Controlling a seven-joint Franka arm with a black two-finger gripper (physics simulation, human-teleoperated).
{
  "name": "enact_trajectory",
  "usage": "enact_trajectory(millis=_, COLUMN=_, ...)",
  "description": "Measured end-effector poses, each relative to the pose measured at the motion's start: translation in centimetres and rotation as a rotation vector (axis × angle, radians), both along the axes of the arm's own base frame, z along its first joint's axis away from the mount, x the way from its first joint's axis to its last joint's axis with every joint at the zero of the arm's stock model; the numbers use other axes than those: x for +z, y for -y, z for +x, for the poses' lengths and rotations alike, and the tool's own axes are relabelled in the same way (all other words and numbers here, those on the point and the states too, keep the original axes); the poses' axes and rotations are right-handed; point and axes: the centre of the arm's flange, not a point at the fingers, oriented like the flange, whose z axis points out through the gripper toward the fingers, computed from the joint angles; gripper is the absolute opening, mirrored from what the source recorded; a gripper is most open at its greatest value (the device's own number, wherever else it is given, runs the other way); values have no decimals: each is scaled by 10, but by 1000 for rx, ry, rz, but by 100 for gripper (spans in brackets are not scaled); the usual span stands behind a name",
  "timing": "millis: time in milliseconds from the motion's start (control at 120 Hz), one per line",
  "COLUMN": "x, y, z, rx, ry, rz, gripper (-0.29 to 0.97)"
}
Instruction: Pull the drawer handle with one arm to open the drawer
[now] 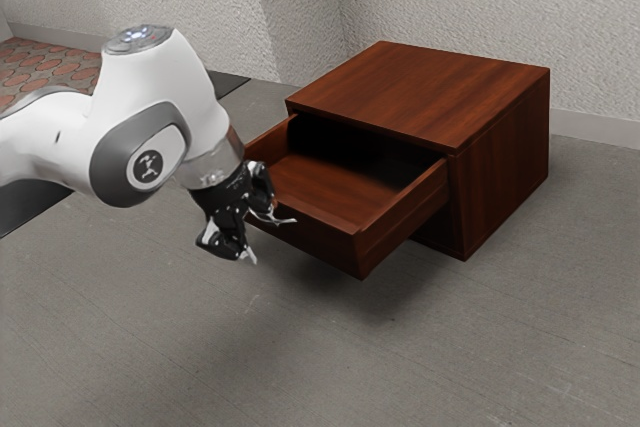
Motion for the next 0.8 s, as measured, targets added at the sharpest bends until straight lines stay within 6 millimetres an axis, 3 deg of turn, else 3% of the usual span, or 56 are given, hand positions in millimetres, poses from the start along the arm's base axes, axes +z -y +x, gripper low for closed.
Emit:
enact_trajectory(millis=283, x=1, y=0, z=1, rx=12, ry=4, rz=-2, gripper=35)
enact_trajectory(millis=800, x=27, y=10, z=-6, rx=19, ry=-10, rz=-25, gripper=44)
